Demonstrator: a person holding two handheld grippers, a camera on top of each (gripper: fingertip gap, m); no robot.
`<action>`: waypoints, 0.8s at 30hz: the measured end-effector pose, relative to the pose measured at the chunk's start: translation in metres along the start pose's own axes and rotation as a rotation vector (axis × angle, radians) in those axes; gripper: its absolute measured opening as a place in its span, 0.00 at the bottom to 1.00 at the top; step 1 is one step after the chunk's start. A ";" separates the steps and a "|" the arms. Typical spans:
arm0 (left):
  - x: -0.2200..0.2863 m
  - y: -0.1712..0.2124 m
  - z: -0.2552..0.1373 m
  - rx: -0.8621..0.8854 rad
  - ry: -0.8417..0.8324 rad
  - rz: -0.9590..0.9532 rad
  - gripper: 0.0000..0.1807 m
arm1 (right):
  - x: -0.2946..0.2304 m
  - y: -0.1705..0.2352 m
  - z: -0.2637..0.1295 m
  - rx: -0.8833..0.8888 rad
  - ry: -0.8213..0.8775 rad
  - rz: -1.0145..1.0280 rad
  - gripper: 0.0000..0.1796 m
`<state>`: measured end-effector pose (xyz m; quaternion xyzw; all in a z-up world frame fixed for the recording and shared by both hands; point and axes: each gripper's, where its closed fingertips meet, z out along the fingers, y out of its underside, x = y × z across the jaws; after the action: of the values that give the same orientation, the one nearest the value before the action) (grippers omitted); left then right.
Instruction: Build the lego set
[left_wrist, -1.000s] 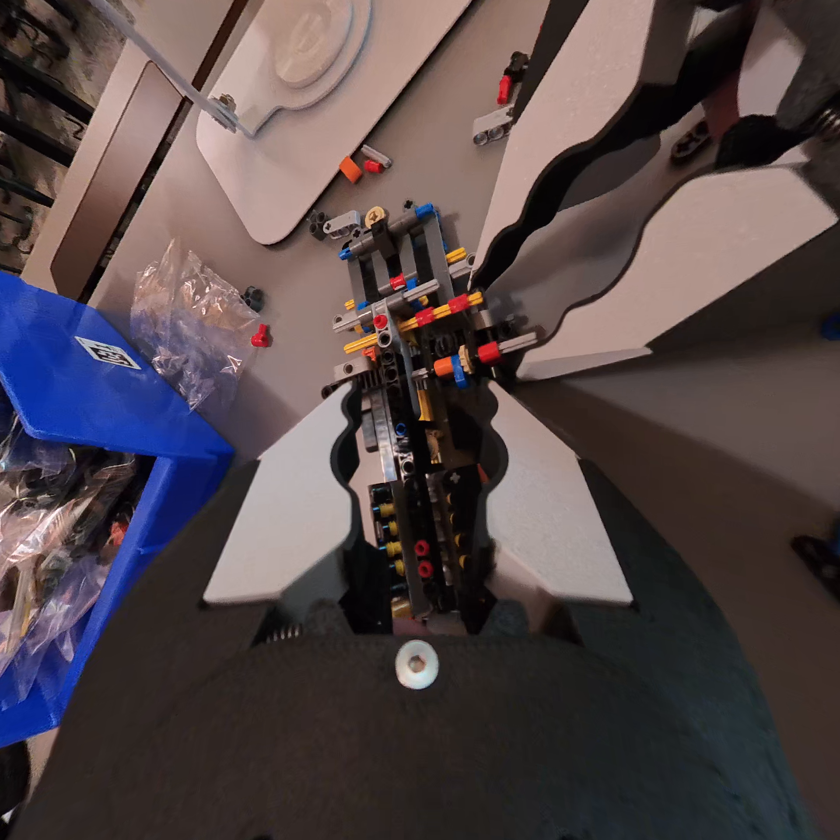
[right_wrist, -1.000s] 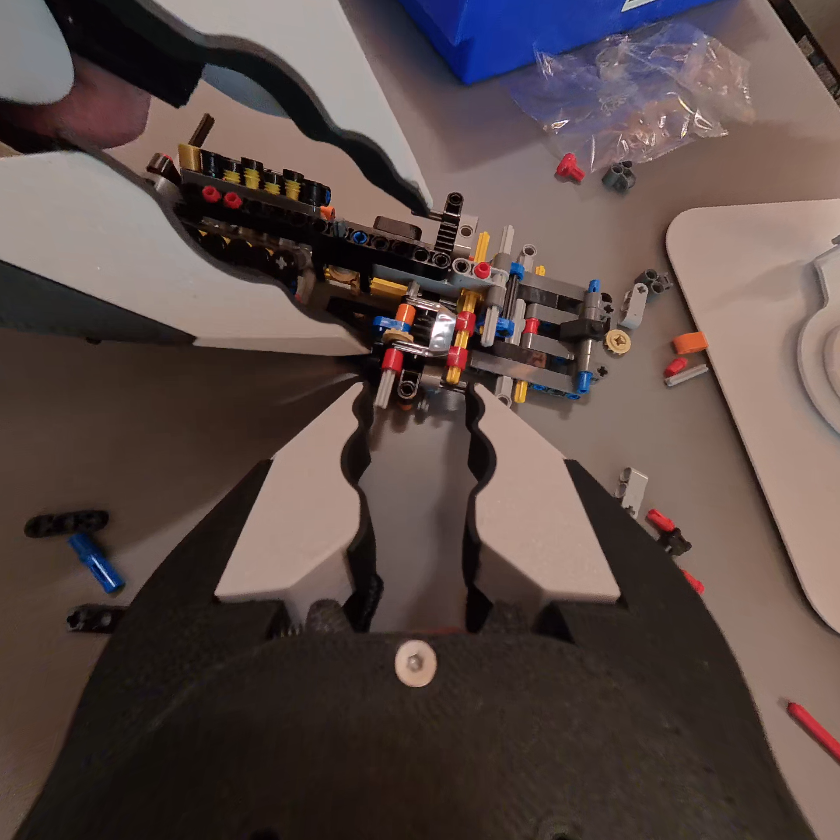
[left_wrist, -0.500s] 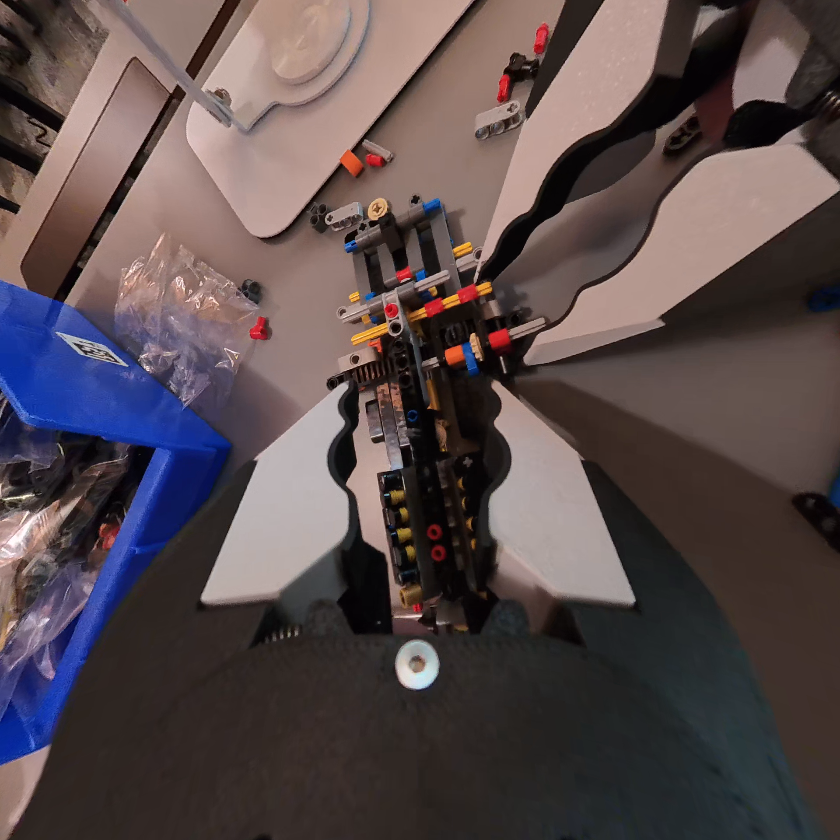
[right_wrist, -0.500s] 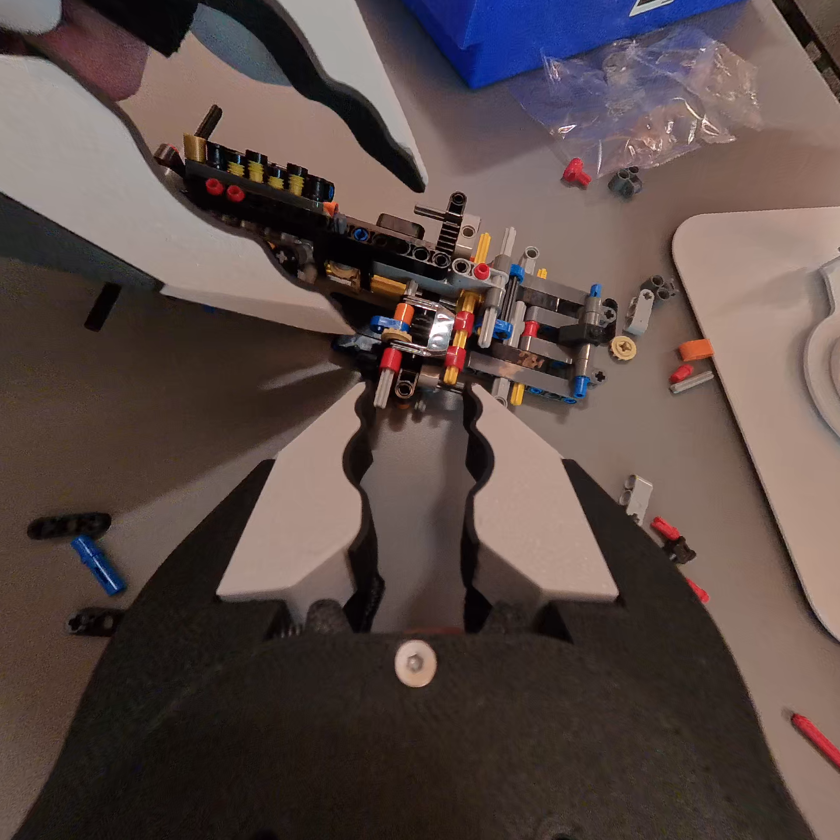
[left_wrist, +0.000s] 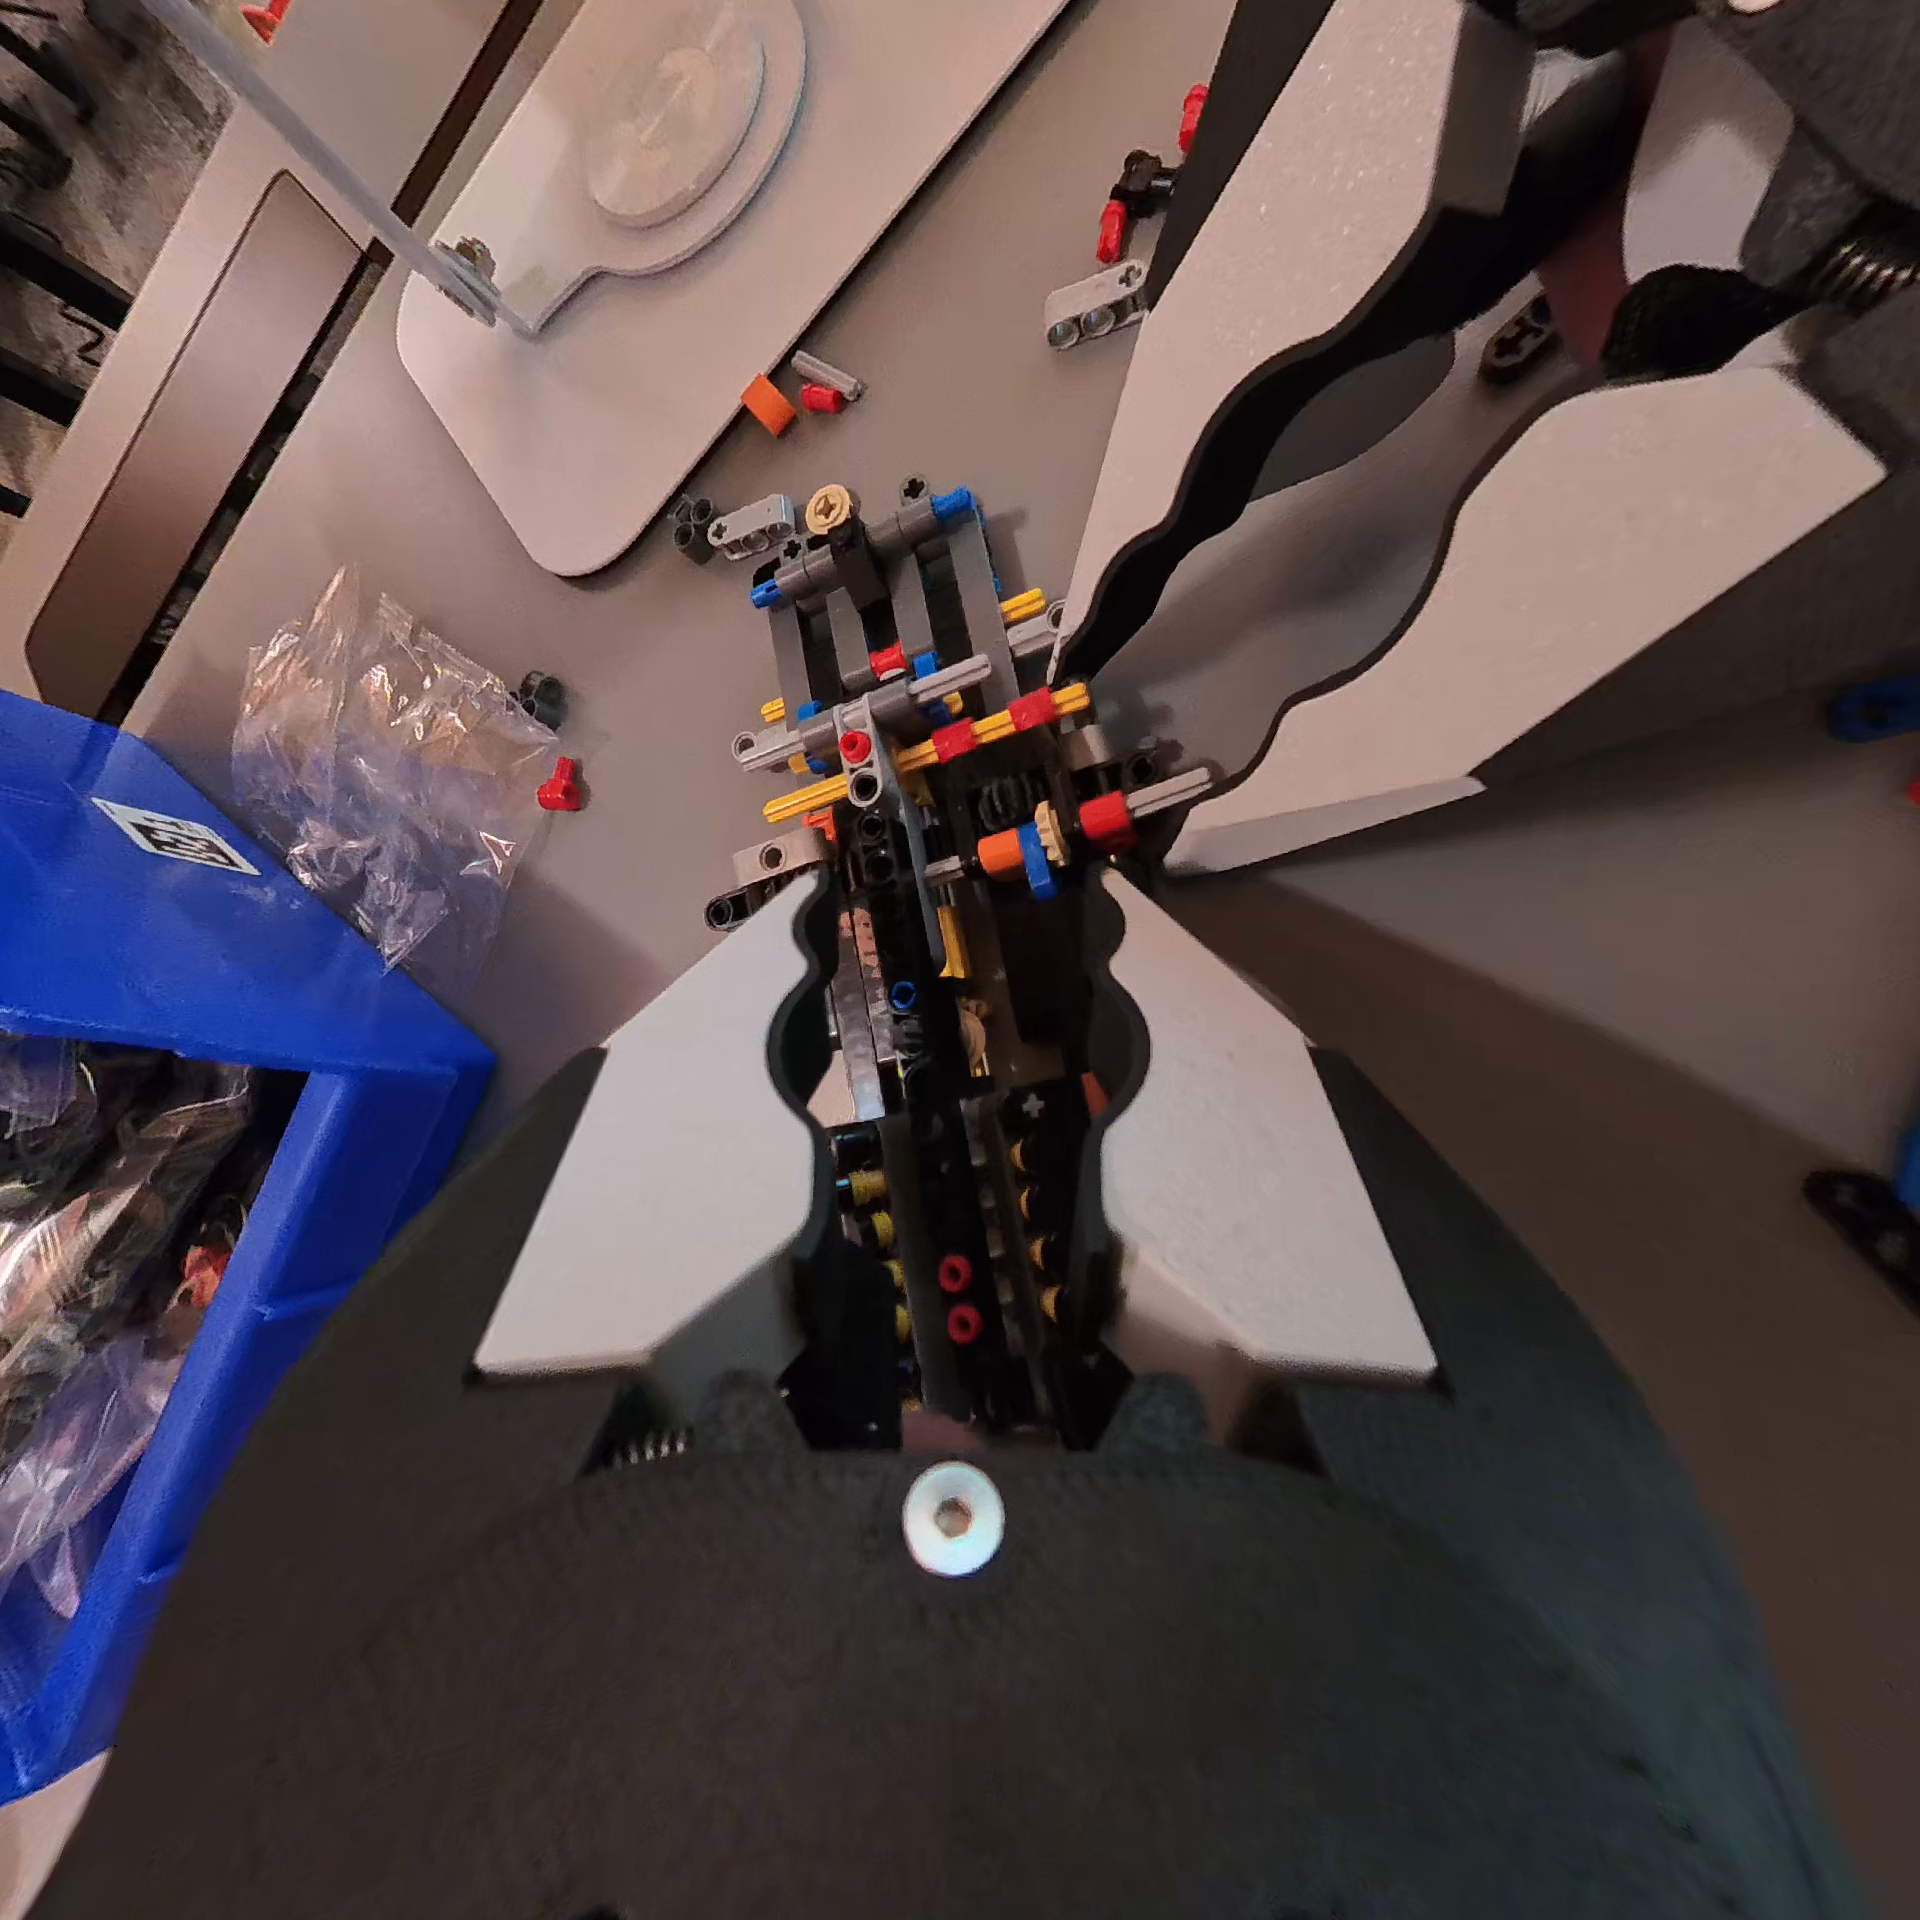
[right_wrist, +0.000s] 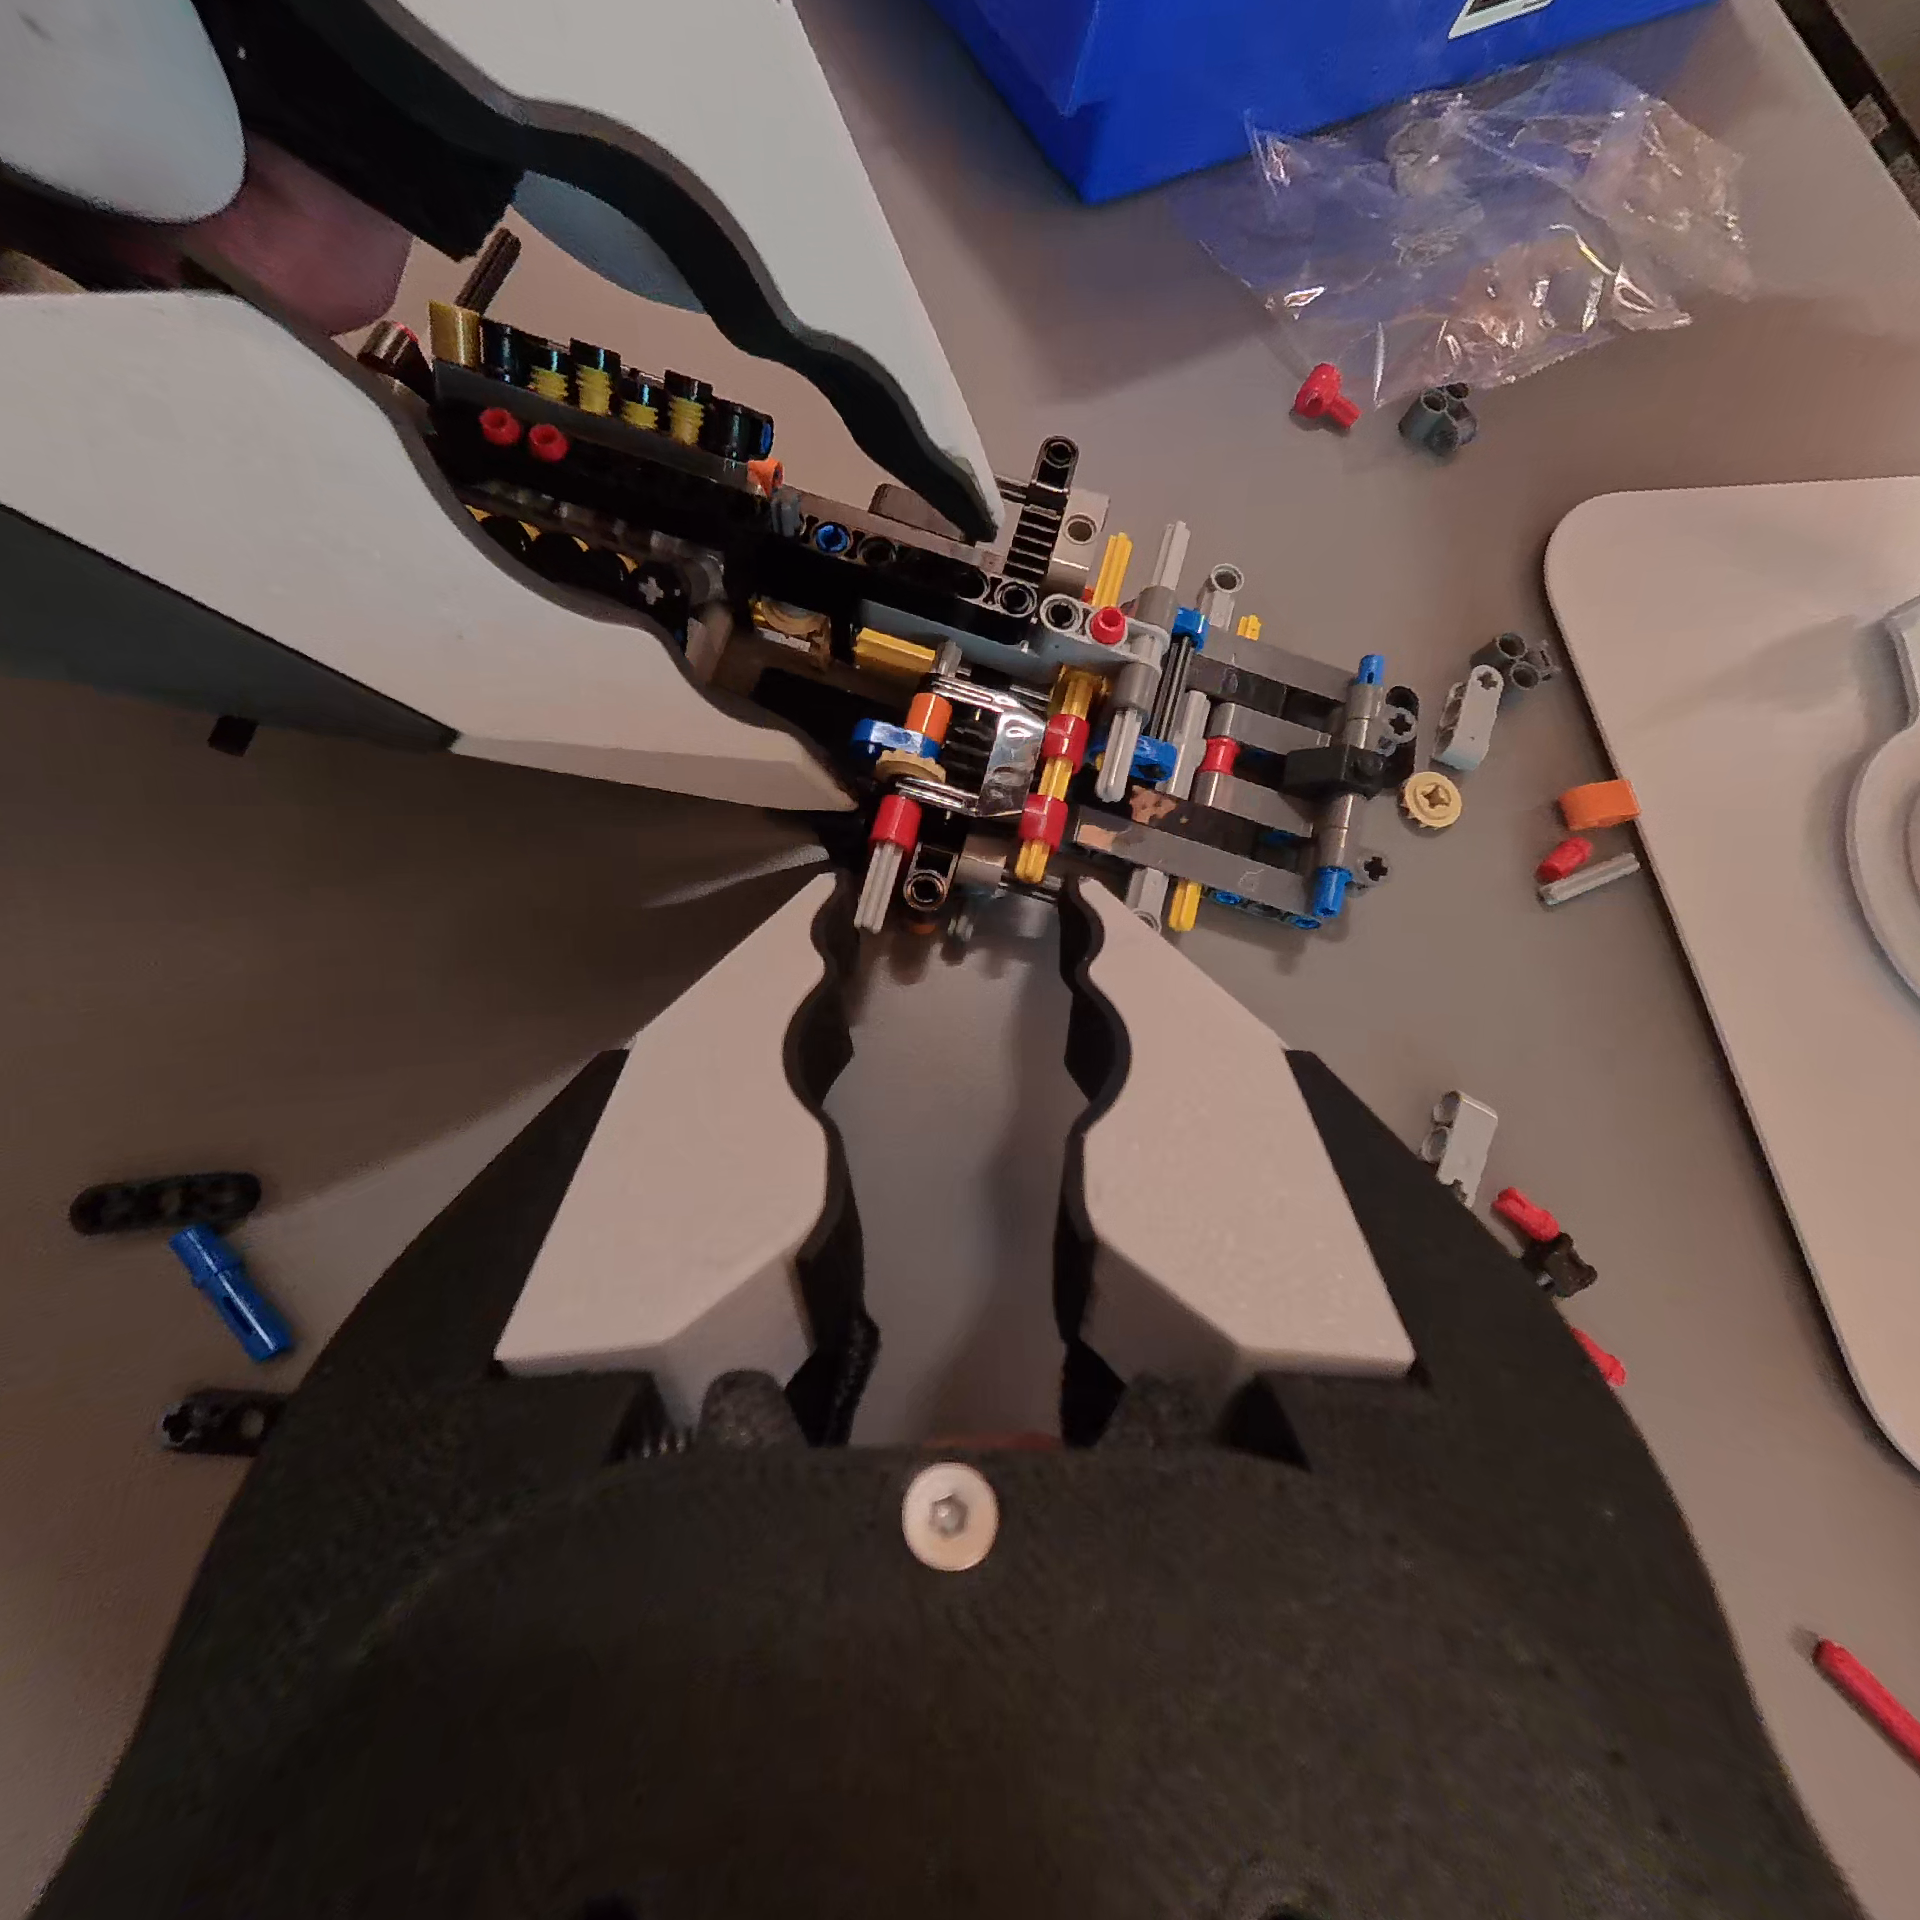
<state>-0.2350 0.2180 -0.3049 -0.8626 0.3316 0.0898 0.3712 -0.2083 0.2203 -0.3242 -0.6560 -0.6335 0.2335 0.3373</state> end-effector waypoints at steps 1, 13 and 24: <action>0.000 0.001 0.000 -0.001 0.000 0.001 0.25 | 0.000 0.000 0.000 0.000 -0.001 -0.001 0.20; 0.003 0.005 -0.001 -0.007 0.030 0.027 0.30 | 0.000 0.000 0.000 0.001 -0.005 -0.001 0.20; 0.004 0.004 0.001 0.002 0.049 0.009 0.25 | 0.000 -0.001 0.001 0.003 0.002 -0.009 0.20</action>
<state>-0.2339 0.2147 -0.3094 -0.8627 0.3446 0.0701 0.3634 -0.2093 0.2208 -0.3238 -0.6527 -0.6360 0.2323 0.3398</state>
